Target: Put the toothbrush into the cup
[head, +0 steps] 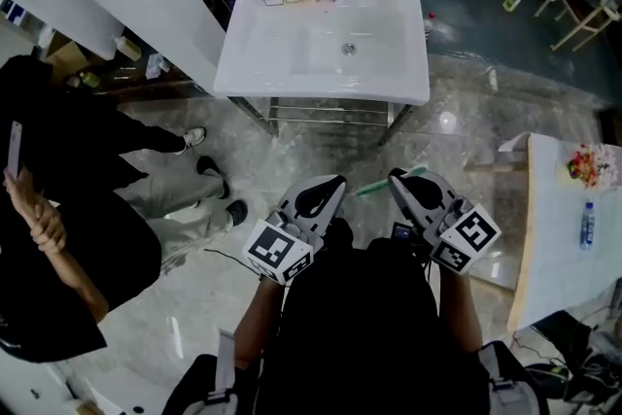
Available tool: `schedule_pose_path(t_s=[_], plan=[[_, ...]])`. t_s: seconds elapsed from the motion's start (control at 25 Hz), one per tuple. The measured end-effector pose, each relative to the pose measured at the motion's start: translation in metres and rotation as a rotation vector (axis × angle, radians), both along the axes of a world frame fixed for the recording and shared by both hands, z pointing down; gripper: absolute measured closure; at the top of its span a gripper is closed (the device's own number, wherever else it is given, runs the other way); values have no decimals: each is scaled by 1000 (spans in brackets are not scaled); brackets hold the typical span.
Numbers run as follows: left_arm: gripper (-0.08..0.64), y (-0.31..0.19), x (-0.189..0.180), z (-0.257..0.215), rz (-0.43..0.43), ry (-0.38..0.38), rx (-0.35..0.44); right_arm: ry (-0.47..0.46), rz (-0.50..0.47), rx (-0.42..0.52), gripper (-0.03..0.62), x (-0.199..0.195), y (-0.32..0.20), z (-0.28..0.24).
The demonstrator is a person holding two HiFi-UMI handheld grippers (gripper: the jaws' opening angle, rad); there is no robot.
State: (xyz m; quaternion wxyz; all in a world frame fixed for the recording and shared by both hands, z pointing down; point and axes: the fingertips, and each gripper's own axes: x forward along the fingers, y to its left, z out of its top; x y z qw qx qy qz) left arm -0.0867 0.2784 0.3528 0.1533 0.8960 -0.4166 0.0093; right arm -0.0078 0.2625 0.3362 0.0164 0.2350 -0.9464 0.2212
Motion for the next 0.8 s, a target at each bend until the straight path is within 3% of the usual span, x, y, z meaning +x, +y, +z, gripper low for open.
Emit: schedule_pose_path(t_s=[0.2, 0.48, 0.8], plan=[[548, -27, -25, 8, 53, -4, -14, 12, 55, -8, 560, -15, -26, 2], [548, -61, -30, 12, 60, 38, -53, 31, 141, -26, 560, 4, -68, 7], [548, -111, -28, 21, 71, 11, -62, 35, 142, -15, 560, 9, -129, 12]])
